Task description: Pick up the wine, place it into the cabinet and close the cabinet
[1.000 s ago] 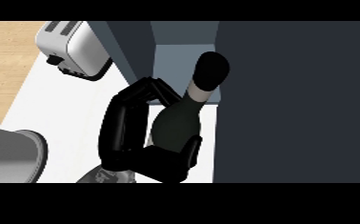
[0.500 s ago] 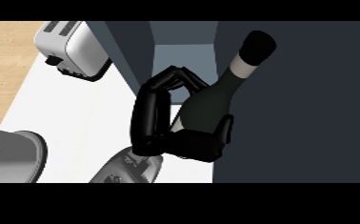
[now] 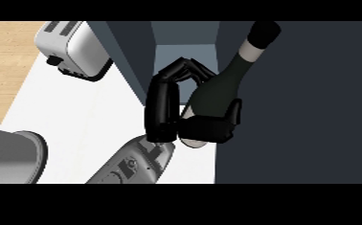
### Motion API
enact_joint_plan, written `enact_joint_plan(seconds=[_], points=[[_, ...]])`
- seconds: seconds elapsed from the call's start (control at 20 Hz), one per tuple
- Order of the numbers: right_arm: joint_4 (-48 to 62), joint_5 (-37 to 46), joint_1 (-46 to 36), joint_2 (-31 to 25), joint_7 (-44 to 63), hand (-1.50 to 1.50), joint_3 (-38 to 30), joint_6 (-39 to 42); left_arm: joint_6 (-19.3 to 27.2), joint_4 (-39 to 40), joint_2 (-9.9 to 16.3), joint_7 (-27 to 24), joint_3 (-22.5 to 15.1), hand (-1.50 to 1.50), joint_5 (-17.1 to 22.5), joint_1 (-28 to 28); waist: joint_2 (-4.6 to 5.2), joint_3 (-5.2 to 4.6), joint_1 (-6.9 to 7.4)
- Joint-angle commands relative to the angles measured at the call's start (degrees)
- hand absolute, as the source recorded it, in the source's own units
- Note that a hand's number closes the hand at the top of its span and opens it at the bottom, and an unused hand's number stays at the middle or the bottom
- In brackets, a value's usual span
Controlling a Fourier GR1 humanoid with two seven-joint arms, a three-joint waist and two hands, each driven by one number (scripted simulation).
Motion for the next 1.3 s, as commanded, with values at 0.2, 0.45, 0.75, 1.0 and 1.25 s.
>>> enact_joint_plan(seconds=[0.2,0.45,0.75,1.0,1.25], points=[[-10.38,-3.02,1.71,0.23,5.70,-1.50,1.34,-2.75,1.03,3.14,-0.02,-5.51,2.46,1.50,6.53,-0.72,-0.07,0.00,0.09],[-8.53,-5.74,-2.26,-2.41,7.11,-1.50,-2.88,-3.21,-4.64,8.20,0.67,-13.03,3.95,1.50,9.19,3.74,-0.02,-0.01,0.29],[-5.36,-5.10,-0.34,-1.37,2.37,-1.50,-2.73,-0.90,-2.19,15.98,0.04,-16.90,1.84,1.50,7.52,1.84,0.00,0.03,0.27],[-8.03,-4.40,0.05,-1.05,5.18,-1.50,-1.45,-2.45,-2.28,20.01,-0.02,-22.66,3.21,1.50,8.98,2.59,0.01,0.01,0.10],[-8.19,-5.35,-1.09,-1.32,5.58,-1.50,-2.50,-2.59,-1.13,22.24,-0.02,-26.01,5.25,1.50,11.86,1.00,0.04,-0.01,-0.04]])
